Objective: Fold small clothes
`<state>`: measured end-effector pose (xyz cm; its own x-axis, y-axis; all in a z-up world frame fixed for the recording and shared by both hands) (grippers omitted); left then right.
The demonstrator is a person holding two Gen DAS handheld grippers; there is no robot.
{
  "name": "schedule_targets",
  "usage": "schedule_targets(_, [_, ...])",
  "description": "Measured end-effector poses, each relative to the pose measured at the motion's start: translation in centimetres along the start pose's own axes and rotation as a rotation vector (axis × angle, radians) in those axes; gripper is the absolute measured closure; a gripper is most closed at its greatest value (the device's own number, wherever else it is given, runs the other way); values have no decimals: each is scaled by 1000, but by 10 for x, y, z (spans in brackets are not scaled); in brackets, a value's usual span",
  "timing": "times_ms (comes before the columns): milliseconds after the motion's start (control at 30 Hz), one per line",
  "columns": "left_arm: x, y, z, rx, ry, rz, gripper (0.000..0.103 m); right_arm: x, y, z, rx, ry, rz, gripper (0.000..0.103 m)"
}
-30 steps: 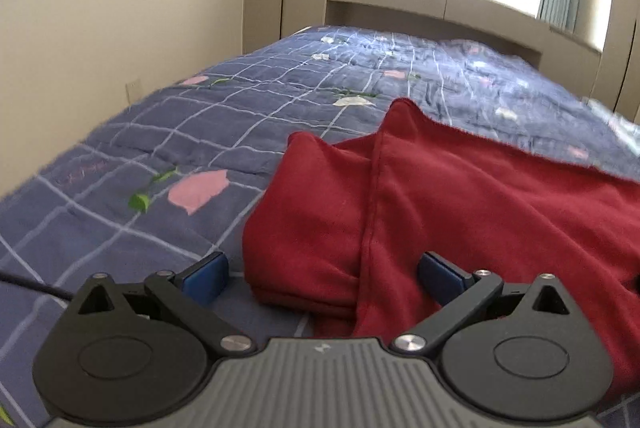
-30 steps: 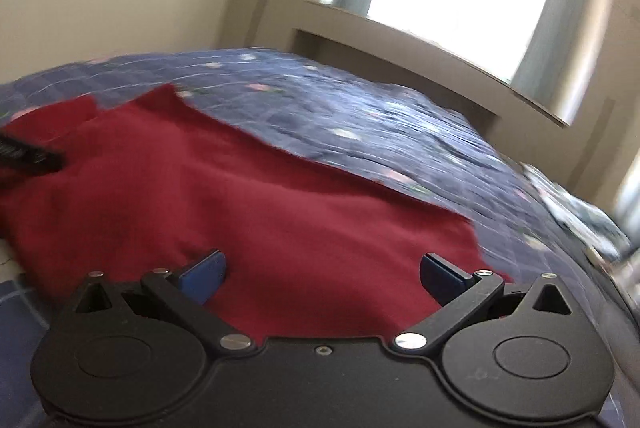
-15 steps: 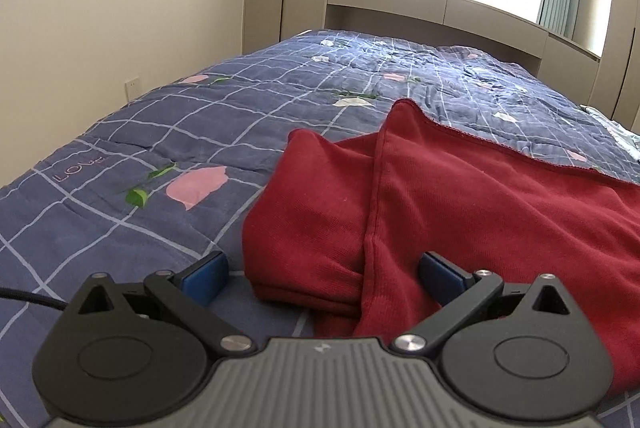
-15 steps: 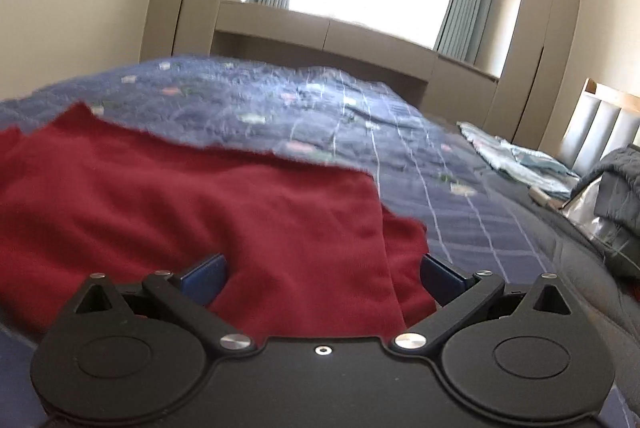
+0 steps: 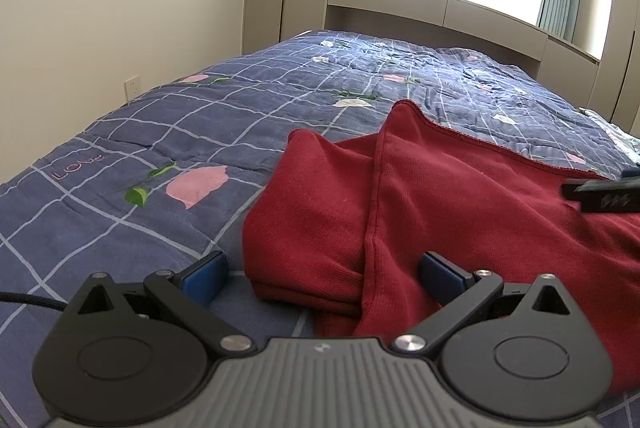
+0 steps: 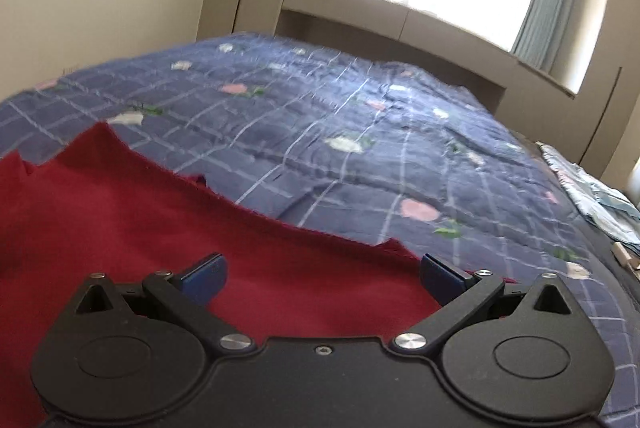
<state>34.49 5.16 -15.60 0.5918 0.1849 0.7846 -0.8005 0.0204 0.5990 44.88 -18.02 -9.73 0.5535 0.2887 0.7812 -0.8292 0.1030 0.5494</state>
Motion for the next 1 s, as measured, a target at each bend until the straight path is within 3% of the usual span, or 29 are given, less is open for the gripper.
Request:
schedule_targets(100, [0,0,0,-1,0,1,0,-16,-14,-7,0,11,-58,1])
schedule_targets(367, [0,0,-1,-5,4,3,0,-21,-1,-5,-19,1,-36,1])
schedule_targets(600, [0,0,-1,-6,4,3,0,-39,21,7,-15,-97,-32,1])
schedule_targets(1000, [0,0,-1,-7,4,3,0,-62,60,10,-16,-155,4,1])
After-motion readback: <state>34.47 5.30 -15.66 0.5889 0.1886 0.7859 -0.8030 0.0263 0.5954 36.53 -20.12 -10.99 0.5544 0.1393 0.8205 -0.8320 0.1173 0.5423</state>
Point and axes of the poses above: each gripper's, at about its wrist camera, not at the fingertips, and y roughly against the way its jaws point, z to its right, x to its top, the point moved 4 cm from there along -y, roughly the way its jaws point, and after that the axes turned 6 degrees about -x, right-handed, at the moved point
